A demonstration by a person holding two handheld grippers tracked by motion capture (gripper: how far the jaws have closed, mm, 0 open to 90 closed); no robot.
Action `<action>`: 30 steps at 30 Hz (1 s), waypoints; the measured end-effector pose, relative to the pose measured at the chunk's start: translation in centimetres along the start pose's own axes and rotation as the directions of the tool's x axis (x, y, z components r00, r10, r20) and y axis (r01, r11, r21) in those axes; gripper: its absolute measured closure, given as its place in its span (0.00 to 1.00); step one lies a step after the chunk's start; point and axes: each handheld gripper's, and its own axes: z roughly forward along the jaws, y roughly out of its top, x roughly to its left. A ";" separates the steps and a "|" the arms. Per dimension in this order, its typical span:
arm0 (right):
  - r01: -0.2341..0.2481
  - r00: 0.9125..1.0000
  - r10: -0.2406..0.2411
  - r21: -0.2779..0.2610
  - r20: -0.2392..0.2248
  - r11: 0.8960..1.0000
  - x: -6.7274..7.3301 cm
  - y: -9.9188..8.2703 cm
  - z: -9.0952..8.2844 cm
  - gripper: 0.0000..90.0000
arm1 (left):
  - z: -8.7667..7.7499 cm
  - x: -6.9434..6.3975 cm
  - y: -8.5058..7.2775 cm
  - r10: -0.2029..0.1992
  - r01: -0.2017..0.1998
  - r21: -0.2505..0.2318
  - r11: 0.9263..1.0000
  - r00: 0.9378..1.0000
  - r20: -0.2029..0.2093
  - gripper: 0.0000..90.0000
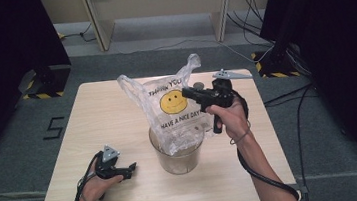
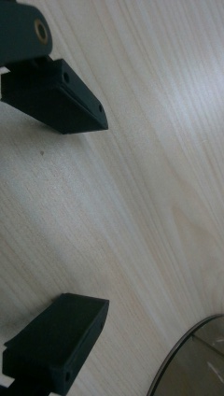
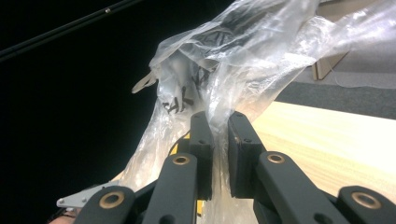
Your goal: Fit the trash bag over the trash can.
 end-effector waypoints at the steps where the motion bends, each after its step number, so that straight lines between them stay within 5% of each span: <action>1: -0.003 1.000 0.003 0.007 0.003 1.000 -0.1 -0.3 0.0 0.91 | 0.0 0.0 0.0 0.000 0.000 0.000 1.000 1.000 0.000 0.13; 13: 0.005 1.000 -0.005 0.031 0.001 1.000 -0.1 -1.7 -0.5 0.89 | -0.4 -0.2 0.2 -0.003 0.003 0.001 1.000 1.000 0.009 0.18; 18: 0.011 1.000 -0.011 0.043 -0.002 0.999 0.0 -2.2 -0.4 0.89 | -1.2 -0.4 0.8 -0.051 0.053 -0.062 0.997 0.998 0.042 0.18; 21: 0.016 1.000 -0.015 0.056 -0.003 0.998 0.0 -2.7 -0.3 0.89 | -2.1 -0.7 1.7 -0.091 0.101 -0.113 0.989 0.992 0.089 0.18; 30: 0.026 1.000 -0.026 0.103 -0.007 0.994 0.0 -4.1 0.4 0.88 | -3.5 -1.2 3.1 -0.111 0.135 -0.167 0.977 0.983 0.144 0.18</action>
